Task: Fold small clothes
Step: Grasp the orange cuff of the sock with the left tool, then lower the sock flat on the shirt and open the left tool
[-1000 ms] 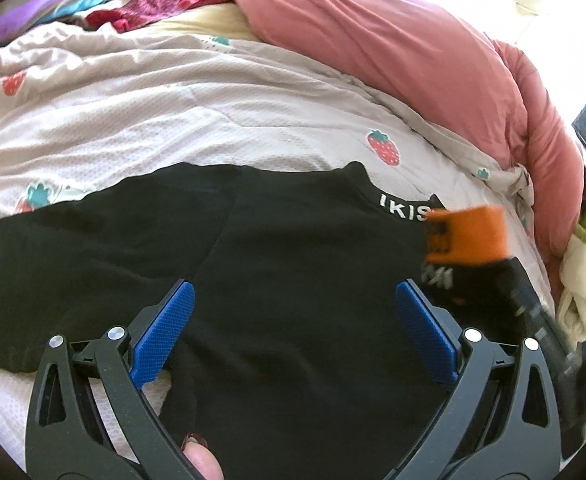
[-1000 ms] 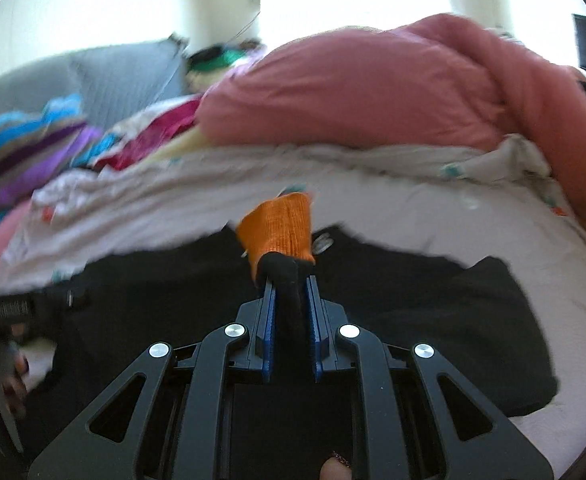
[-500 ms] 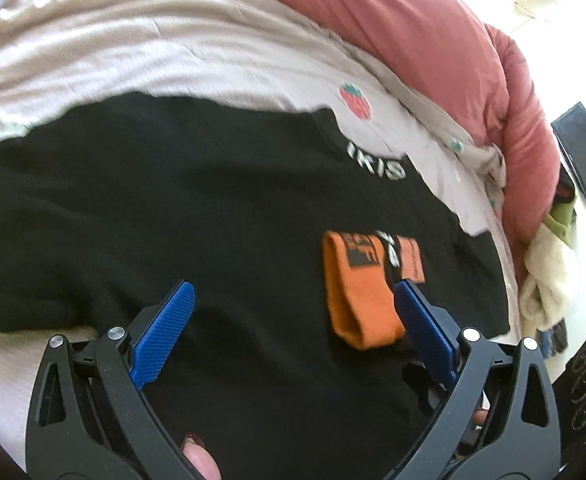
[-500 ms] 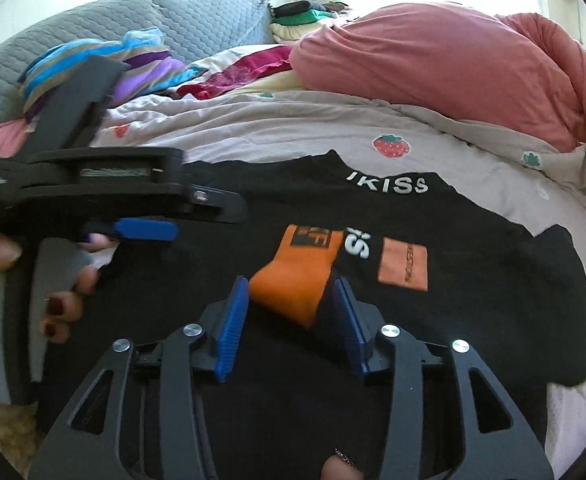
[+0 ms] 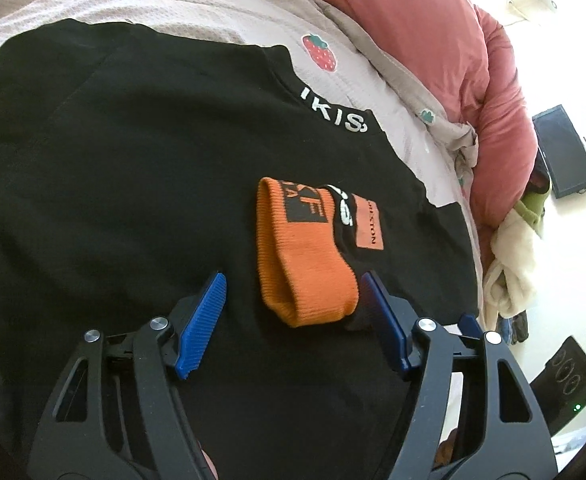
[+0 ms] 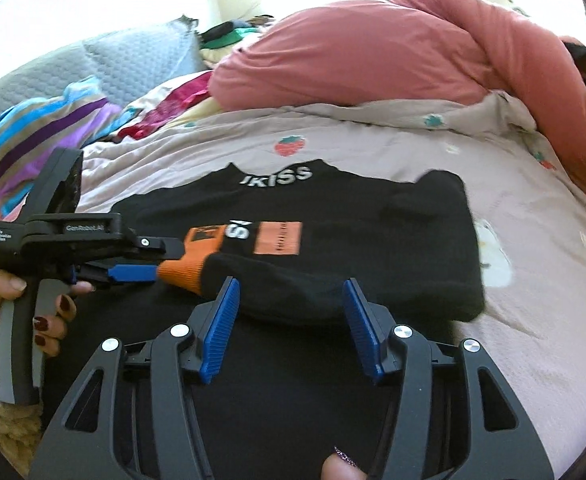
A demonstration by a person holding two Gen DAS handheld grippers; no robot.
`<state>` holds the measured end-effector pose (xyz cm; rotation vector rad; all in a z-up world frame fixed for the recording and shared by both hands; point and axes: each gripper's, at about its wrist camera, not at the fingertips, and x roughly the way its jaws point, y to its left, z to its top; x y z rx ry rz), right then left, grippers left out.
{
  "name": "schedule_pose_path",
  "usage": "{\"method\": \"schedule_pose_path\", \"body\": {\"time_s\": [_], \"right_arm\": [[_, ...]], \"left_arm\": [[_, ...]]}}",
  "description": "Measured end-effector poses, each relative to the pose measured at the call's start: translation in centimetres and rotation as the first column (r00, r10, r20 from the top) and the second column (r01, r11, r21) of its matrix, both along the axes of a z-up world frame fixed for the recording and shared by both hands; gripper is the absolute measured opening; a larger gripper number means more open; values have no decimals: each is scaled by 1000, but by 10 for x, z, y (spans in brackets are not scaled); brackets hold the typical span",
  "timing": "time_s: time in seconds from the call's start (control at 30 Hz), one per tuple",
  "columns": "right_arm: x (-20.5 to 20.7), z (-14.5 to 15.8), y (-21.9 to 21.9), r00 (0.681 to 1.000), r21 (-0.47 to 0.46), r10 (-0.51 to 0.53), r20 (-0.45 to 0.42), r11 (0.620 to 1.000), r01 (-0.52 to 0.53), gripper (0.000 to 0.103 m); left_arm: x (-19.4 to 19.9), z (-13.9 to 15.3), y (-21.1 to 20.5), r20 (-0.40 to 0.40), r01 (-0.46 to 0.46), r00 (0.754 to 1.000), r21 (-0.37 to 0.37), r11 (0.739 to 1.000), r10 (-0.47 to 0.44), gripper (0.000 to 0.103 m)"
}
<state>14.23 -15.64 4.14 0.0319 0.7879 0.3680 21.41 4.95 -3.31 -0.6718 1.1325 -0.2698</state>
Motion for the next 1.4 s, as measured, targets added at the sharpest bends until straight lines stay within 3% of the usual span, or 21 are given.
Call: {"method": "schedule_pose_path", "body": {"time_s": [0.2,0.27,0.3,0.4,0.63,0.8,0.9,1.2,1.3,1.4], "right_arm": [[0,-3,-17,999,34,-50,-16,998,50,52],[0,-4,-19,998,41,-56,-20,998,56,52],[0,-3,-20,998,45,-56,-22,997,57,52],[1,-3,-20,998,33,-61,-20,998,61,52],[1,1,-25,996,43,-85,-21,995,86,52],[-1,5,-23,997,30,-79,-7,996,79,52],[-1,6,-21,997,27,-79,-5,997,79,52],[8,0,-21,994,2,-105,-29,994,105,52],[16,-5,-20,992,-10,-116,-42,993,115,52],[24,-10,-15,992,-18,-114,-52,993,114,52]], "left_arm": [[6,3,-15,19,11,1000,58,998,-12,51],[7,5,-19,28,-1,1000,121,993,-3,36],[8,6,-20,39,5,999,120,993,-10,15],[10,10,-23,59,23,998,124,992,-31,4],[-1,32,-23,162,15,986,189,982,-47,2],[-14,57,2,235,-44,972,162,986,5,2],[-20,70,15,275,-94,961,200,975,36,2],[-26,71,36,263,-164,961,302,939,84,4],[-27,73,43,276,-206,955,366,907,106,5],[-28,72,49,278,-213,954,354,911,115,5]]}}
